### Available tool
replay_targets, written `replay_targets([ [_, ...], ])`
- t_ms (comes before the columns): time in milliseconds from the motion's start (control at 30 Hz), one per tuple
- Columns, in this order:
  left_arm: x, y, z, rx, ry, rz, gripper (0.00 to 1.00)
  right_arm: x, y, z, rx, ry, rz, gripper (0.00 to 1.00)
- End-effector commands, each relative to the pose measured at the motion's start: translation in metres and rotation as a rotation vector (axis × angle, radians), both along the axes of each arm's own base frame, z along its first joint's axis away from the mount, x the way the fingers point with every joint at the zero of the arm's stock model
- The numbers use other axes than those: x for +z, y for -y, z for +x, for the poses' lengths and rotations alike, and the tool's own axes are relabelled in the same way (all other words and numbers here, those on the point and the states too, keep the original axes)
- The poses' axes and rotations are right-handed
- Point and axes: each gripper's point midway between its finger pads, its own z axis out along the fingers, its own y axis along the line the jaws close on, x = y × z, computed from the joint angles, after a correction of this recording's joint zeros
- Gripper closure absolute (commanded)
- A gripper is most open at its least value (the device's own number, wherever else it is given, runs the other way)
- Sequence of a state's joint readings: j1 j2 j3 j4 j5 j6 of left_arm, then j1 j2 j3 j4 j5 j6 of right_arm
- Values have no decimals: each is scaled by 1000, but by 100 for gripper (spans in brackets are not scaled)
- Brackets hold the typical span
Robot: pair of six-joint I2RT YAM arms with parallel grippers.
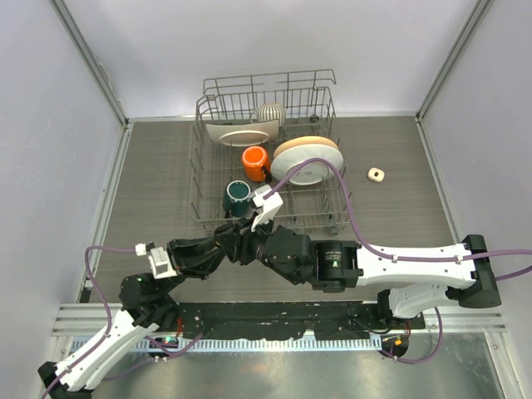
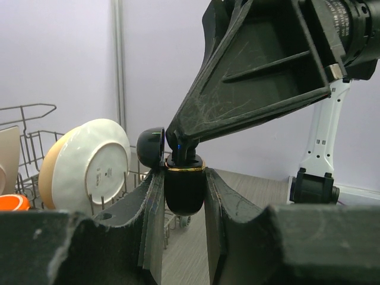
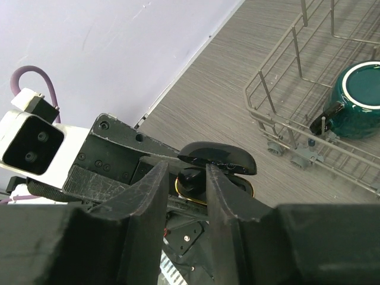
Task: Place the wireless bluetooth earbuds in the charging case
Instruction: Place the earbud in the charging case.
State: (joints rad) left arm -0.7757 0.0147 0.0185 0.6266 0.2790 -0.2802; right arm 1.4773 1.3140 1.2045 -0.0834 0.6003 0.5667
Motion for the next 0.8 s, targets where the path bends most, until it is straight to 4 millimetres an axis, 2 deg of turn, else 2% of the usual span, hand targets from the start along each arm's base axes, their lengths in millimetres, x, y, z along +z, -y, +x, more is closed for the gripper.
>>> replay_targets([
  [0, -22, 1, 0, -3, 25, -18, 100, -1, 7, 4, -26, 14, -39, 58],
  [33, -23, 1, 0, -4, 23, -17, 100, 0, 7, 4, -27, 14, -34, 52],
  [133, -23, 1, -1, -9, 19, -16, 100, 9, 8, 4, -25, 21, -10, 45],
  [667, -26, 2, 0, -5, 16, -7, 100, 42, 4, -7, 68, 80, 84, 38],
  [767, -26, 2, 2, 3, 9, -6, 100, 63, 7, -14, 112, 104, 164, 38],
])
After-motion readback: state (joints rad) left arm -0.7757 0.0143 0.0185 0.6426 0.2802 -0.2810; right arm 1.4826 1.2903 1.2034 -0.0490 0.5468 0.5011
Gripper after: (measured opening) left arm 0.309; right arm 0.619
